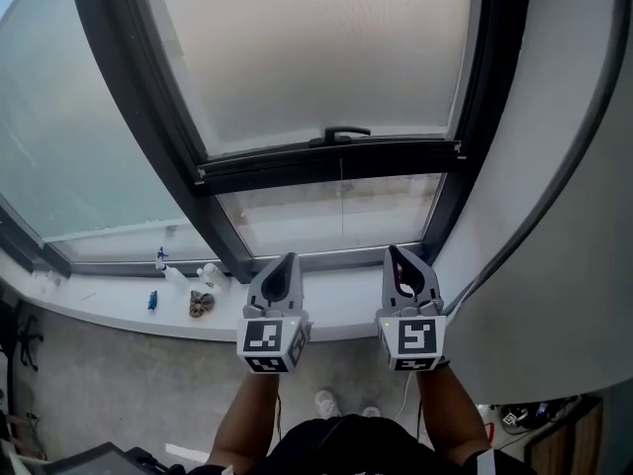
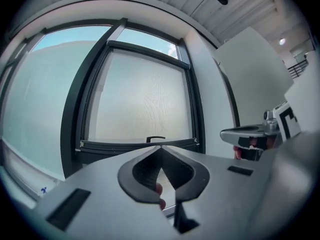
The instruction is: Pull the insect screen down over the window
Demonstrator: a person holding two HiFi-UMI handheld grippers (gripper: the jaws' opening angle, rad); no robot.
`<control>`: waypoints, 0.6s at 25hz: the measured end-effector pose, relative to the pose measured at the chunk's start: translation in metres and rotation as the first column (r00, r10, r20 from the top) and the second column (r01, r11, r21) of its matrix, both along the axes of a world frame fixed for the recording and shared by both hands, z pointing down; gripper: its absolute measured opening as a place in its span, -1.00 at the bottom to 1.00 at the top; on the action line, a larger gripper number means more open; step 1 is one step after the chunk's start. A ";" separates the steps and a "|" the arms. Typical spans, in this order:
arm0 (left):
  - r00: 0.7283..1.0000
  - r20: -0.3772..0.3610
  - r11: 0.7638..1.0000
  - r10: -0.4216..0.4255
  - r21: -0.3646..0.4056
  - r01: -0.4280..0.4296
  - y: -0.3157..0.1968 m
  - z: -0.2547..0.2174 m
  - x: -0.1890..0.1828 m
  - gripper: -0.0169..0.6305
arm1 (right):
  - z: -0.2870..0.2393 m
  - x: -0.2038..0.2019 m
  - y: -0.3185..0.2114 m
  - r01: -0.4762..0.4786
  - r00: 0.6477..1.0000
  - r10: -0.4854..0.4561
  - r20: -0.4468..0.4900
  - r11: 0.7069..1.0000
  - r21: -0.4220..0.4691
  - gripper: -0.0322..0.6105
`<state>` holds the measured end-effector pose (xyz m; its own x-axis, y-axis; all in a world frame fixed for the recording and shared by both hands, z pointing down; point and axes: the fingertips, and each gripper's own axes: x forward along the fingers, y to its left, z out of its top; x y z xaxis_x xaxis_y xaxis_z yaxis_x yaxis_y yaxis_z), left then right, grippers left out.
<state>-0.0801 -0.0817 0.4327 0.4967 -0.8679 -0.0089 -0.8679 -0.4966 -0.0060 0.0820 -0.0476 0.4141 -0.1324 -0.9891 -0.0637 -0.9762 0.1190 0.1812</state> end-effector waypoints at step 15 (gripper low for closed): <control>0.998 0.040 0.997 -0.053 -0.057 0.055 0.082 0.029 0.019 -0.94 | 0.038 0.022 0.066 0.039 0.995 -0.032 0.096 0.996 -0.074 -0.89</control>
